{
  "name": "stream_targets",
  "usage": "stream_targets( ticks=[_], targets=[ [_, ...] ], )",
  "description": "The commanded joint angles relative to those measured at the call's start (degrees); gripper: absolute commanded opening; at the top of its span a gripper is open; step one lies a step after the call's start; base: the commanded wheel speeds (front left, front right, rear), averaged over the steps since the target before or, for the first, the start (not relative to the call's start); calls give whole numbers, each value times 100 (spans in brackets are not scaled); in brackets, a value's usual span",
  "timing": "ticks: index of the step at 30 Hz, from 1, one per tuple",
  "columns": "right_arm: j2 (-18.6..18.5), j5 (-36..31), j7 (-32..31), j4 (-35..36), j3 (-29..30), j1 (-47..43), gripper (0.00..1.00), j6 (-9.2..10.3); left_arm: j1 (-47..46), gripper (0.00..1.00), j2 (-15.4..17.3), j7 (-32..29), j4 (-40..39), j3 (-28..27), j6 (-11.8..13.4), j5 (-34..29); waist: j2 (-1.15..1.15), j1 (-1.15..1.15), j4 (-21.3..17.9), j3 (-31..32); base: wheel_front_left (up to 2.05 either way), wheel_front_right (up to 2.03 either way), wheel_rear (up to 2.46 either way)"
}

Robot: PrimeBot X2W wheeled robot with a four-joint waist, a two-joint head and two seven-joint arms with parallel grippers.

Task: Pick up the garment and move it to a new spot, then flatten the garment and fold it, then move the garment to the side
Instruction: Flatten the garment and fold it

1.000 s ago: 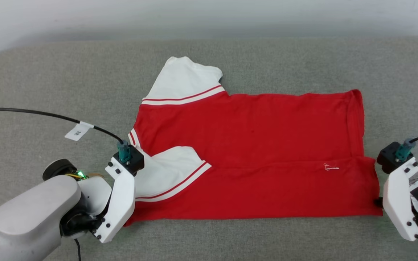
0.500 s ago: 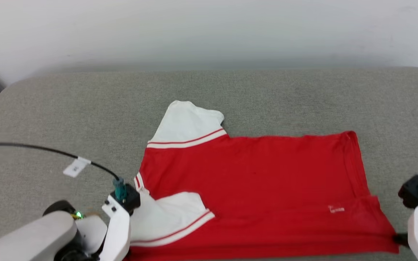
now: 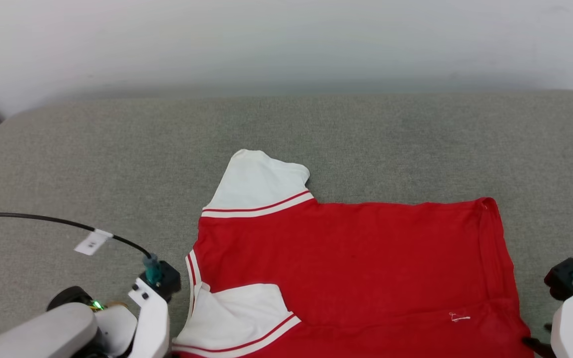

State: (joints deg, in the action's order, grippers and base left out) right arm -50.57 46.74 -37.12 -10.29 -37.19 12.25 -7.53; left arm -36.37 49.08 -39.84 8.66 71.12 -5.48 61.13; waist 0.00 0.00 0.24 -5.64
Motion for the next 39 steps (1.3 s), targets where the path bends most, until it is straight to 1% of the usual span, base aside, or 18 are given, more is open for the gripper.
stream_targets(
  ticks=[1, 5, 7, 9, 11, 15, 16, 17, 19, 22, 25, 29, 31, 34, 39],
  targets=[
    [32, -119, 123, -10, 116, -90, 100, 9, -32, 100, 88, 75, -43, -83, 32, 7, 0, 0, -2, 87, 0, 0, 0],
    [168, -397, 613, 148, 527, -42, 100, 8, -178, 100, 358, 226, -218, -275, 123, 2, 0, 0, -30, 246, 0, 0, 0],
    [259, -601, 959, 235, 828, 10, 100, 9, -284, 100, 452, 421, -330, -424, 135, -62, 0, 0, -57, 273, 0, 0, 0],
    [439, -827, 1325, 337, 1140, 27, 100, 8, -392, 100, 534, 630, -384, -524, 129, -192, 0, 0, -109, 269, 0, 0, 0],
    [689, -1072, 1733, 411, 1533, 25, 100, 8, -598, 100, 540, 982, -368, -709, 239, -435, 0, 0, -150, 235, 0, 0, 0],
    [1343, -1642, 2557, 670, 2315, -109, 100, 8, -910, 100, 348, 1584, -87, -978, 415, -790, 0, 0, -246, 75, 0, 0, 0],
    [1578, -1746, 2765, 730, 2587, -147, 100, 10, -1041, 100, 299, 1660, -2, -1019, 427, -852, 0, 0, -281, 16, 0, 0, 0],
    [1773, -1868, 2929, 805, 2765, -223, 100, 8, -1140, 100, 241, 1728, 62, -1072, 404, -878, 0, 0, -308, -39, 0, 0, 0],
    [2154, -2126, 3280, 1040, 3098, -331, 100, 7, -1371, 100, 102, 1868, 230, -1216, 435, -907, 0, 0, -366, -172, 0, 0, 0],
    [2722, -2432, 3691, 1396, 3533, -523, 100, 7, -1787, 100, 10, 1888, 496, -1345, 364, -1030, 0, 0, -490, -417, 0, 0, 0],
    [3139, -2707, 3922, 1694, 3659, -747, 100, 7, -2226, 100, -111, 1746, 747, -1441, 314, -1069, 0, 0, -628, -675, 0, 0, 0],
    [3522, -2982, 4161, 1996, 3602, -893, 100, 7, -2820, 100, -183, 1378, 1093, -1604, 265, -989, 0, 0, -850, -1090, 0, 0, 0],
    [3635, -3066, 4250, 2099, 3562, -925, 100, 7, -3071, 100, -203, 1099, 1221, -1676, 231, -872, 0, 0, -962, -1290, 0, 0, 0],
    [3755, -3136, 4348, 2181, 3505, -898, 100, 7, -3392, 100, -251, 404, 1340, -1719, 172, -535, 0, 0, -1095, -1572, 0, 0, 0],
    [3723, -3174, 4391, 2217, 3352, -666, 100, 7, -3903, 100, -254, -990, 1253, -1549, 124, -239, 0, 0, -1275, -1998, 0, 0, 0]
  ],
)
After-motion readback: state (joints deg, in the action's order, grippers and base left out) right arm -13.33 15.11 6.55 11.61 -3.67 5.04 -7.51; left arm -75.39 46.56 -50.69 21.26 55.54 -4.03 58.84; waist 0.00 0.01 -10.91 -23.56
